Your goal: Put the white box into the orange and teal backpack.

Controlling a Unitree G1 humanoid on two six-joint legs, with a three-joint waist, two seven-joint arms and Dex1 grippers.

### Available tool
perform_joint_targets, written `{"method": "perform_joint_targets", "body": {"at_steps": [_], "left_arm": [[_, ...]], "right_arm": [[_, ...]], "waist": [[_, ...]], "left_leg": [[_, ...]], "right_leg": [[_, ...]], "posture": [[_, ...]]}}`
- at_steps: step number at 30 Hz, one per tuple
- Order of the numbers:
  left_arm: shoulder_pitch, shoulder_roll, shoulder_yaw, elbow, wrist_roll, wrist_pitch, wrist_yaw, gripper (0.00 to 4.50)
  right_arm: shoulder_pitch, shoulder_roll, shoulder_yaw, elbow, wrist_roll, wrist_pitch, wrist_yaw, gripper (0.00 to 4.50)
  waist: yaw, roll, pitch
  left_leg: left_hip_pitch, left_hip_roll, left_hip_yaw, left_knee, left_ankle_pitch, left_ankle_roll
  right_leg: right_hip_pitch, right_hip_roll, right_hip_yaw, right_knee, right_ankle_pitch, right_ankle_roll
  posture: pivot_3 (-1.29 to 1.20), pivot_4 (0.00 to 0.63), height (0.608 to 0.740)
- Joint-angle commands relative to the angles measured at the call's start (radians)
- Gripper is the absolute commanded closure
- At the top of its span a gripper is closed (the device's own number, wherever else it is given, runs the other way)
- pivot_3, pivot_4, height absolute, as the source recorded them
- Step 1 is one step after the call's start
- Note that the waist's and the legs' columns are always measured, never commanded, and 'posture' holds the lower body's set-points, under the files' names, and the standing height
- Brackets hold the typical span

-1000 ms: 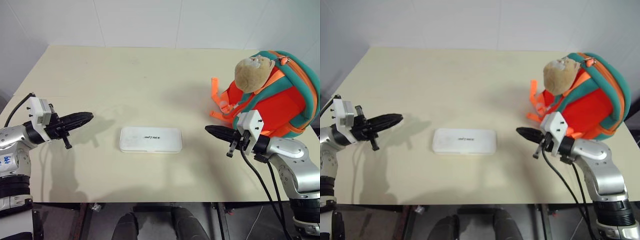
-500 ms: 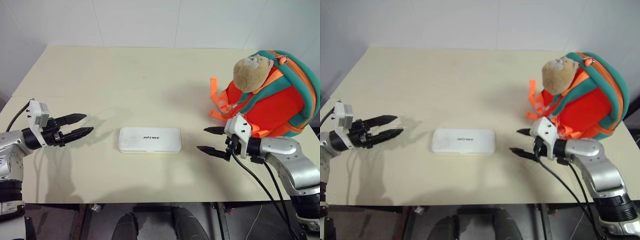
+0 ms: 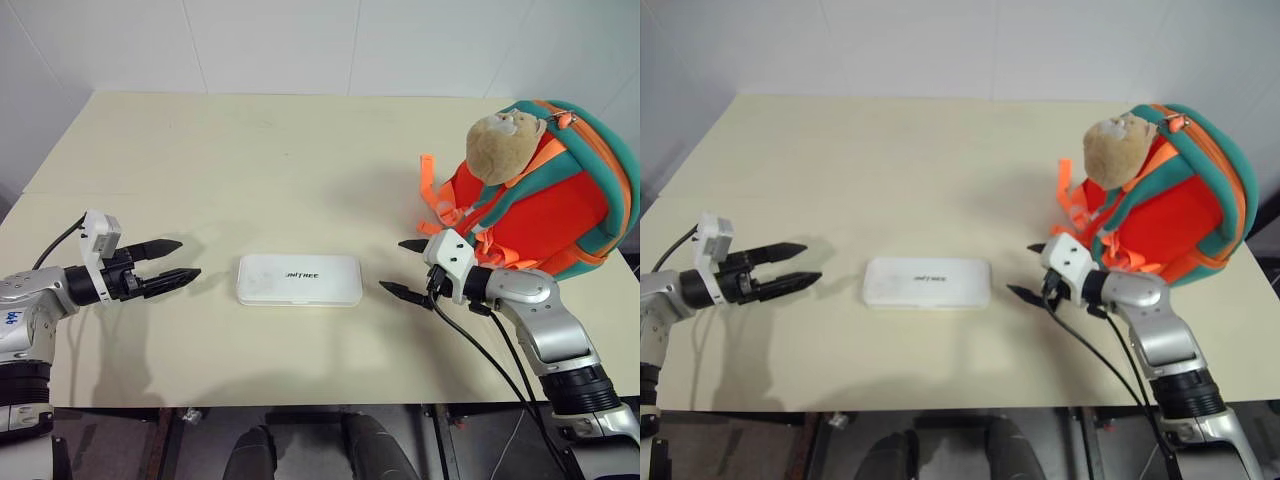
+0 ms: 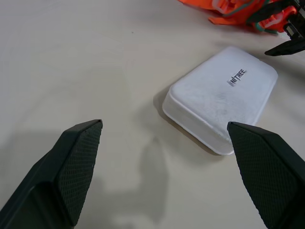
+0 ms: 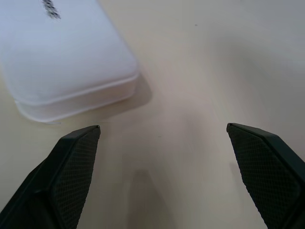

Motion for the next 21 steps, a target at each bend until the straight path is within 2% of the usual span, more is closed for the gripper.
{"method": "perform_joint_targets", "body": {"at_steps": [1,3,6,13,17,21], "left_arm": [[-0.027,-0.002,0.0,-0.015,-0.008,0.04,0.022,0.02],[-0.034,0.002,-0.016,-0.011,-0.015,0.086,0.011,0.02],[-0.078,0.044,-0.123,0.028,0.056,0.228,0.032,0.02],[-0.12,0.033,-0.125,0.056,0.009,0.337,-0.006,0.02],[-0.154,0.032,-0.174,0.106,0.042,0.397,-0.009,0.02],[-0.184,0.007,-0.15,0.14,0.0,0.447,-0.017,0.02]], "right_arm": [[-0.025,0.015,0.006,0.011,-0.018,-0.038,-0.006,0.0],[-0.033,0.026,0.017,0.019,-0.024,-0.041,-0.003,0.0],[-0.048,0.047,0.031,0.033,-0.038,-0.044,-0.005,0.0],[-0.073,0.081,0.056,0.058,-0.063,-0.056,-0.004,0.0],[-0.087,0.096,0.063,0.069,-0.07,-0.064,0.001,0.0],[-0.09,0.102,0.062,0.065,-0.07,-0.065,0.003,0.0]], "waist": [[0.0,0.0,0.0],[0.0,0.0,0.0],[-0.001,0.0,0.0],[-0.002,0.0,0.0],[-0.001,0.0,0.0],[-0.001,0.0,0.0]], "left_leg": [[0.0,0.0,0.0,0.0,0.0,0.0],[0.0,0.0,0.0,0.0,0.0,0.0],[0.0,0.0,0.0,0.0,0.0,0.0],[0.0,0.0,-0.001,0.0,0.0,0.0],[0.0,0.0,-0.001,0.0,0.0,0.0],[0.0,0.0,-0.001,0.0,0.0,0.0]], "right_leg": [[0.0,0.0,0.0,0.0,0.0,0.0],[0.0,0.0,0.0,0.0,0.0,0.0],[0.0,0.0,0.0,0.0,0.0,0.0],[0.0,0.001,0.0,0.0,0.0,0.0],[0.0,0.001,0.0,0.001,0.0,0.0],[0.0,0.001,0.0,0.001,0.0,0.0]], "posture": [[0.0,0.15,0.74],[0.0,0.15,0.74],[0.0,0.15,0.74],[0.0,0.15,0.74],[0.0,0.15,0.74],[0.0,0.15,0.74]]}}
